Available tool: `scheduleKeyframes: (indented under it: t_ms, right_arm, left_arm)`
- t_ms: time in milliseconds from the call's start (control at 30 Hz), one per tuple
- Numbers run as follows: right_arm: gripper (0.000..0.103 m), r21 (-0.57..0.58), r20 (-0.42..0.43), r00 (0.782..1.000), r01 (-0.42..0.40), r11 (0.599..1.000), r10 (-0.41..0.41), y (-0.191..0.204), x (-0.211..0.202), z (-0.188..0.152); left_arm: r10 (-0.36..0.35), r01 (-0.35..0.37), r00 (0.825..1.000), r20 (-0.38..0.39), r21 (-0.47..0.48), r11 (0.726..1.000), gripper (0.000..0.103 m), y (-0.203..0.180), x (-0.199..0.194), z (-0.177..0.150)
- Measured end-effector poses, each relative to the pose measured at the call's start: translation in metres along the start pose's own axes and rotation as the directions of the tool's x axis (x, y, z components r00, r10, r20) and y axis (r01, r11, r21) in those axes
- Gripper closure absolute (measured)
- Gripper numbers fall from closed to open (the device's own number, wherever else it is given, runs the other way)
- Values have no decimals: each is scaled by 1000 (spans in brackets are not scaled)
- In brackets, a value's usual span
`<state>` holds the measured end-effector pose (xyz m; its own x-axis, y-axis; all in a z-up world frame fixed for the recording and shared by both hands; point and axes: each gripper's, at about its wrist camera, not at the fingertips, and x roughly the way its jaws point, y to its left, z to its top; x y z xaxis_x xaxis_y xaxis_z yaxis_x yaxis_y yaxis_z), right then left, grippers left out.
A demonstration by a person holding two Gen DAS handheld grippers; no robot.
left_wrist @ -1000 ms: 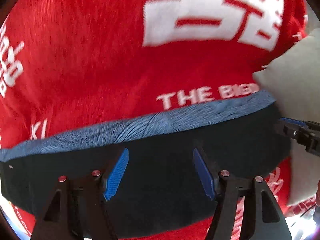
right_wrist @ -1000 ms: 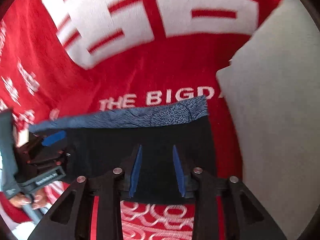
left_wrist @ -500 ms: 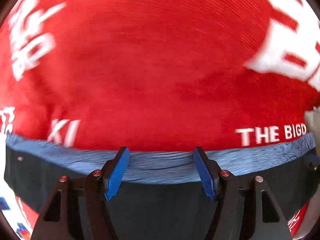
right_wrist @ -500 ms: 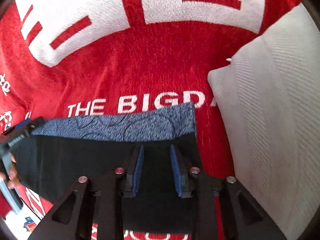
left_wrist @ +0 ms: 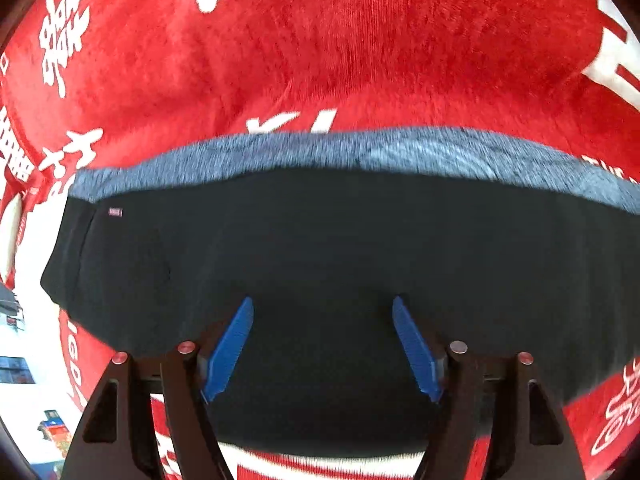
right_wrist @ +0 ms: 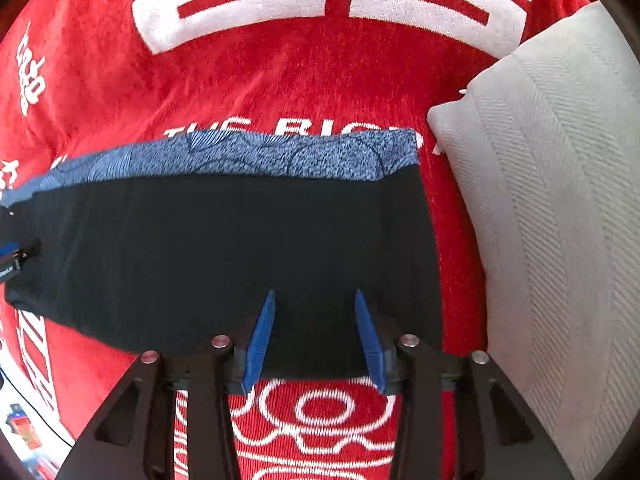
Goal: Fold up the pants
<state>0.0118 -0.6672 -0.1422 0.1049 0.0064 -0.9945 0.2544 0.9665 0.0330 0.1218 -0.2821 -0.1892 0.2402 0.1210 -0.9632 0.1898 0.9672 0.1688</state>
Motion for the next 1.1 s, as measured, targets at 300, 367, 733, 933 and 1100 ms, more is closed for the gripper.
scheduleKeyframes:
  t_ms: [300,367,733,933,1100]
  right_arm:
    - [55,78,-3,998,-70,994,70,40,-29,-30]
    - [52,98,-3,994,-108,989,109,56,-35,-36]
    - [52,258,20,853,-509,821,522,224,-17,-60]
    - [52,261,25,807,-575,775,590,308,15,-60]
    - [52,274,40,817,-562,781,575,329,25,-55]
  left_arm:
    - [-55,55,998,-21,-5,998,30,18,-17,-27]
    - [-75,74,997,-19,-15,997,30,31,-23,-30]
    - [-71,71,997,14,-37,997,30,132,-23,-13]
    - [-84,84,996,5,7,996,30,158,-1,-11]
    - [-119,119,993,-6,21,993,30,160,8,-18]
